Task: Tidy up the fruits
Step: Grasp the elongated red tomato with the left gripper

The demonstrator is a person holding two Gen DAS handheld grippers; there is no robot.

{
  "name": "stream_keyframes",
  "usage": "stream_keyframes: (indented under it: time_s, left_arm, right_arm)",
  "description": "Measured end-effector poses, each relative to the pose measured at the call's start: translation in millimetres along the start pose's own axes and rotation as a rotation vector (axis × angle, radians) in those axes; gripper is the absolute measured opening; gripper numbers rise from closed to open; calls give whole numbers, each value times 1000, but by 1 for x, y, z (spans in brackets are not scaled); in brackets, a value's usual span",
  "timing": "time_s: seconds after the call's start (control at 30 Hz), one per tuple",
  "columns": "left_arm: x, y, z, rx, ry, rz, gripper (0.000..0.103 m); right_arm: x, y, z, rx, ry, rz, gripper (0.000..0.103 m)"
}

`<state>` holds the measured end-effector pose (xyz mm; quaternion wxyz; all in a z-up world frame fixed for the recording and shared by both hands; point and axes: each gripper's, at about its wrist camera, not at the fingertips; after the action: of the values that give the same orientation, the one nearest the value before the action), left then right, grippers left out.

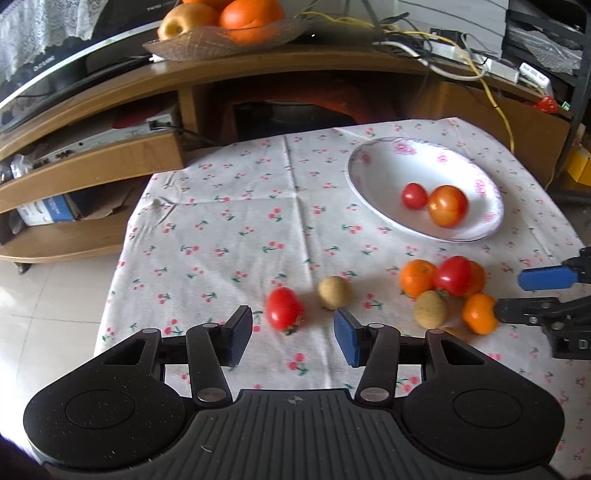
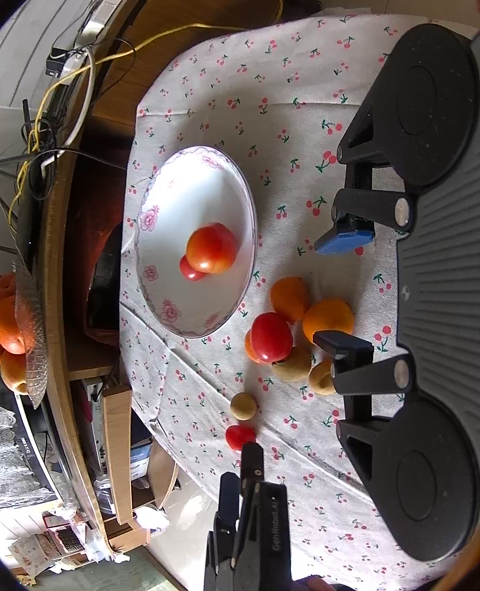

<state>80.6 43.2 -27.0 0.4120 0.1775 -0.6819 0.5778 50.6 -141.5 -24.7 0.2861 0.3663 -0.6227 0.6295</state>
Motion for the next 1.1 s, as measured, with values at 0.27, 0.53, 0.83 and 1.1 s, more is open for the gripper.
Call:
stream_keyframes:
  time_s: [0.27,0.53,0.83,1.1]
  left_arm:
    - [-22,-1,0,-9,-3,-28,57]
    - [-34,-2,-4,21,-4,-42,44]
    - [-32,0,3,-11,18,-47,34]
    - [-22,5,8,-22,50,-62,34]
  right_arm:
    - [-3,-1,-2,10,-21,-4,51]
    - [-3,1,0,22,-39,-16,51]
    - [-9,6,-4,71,-74,-32,57]
    - [-12,5,-10,98,-74,-36,57]
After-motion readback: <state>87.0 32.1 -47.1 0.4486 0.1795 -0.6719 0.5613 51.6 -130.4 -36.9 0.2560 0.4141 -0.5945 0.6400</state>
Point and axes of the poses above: each gripper's, at about its wrist camera, not at the fingertips, and x roughly against the way its jaws point, z to its right, y to its underside, and after that the axes turned 4 degrees about y, right-handed
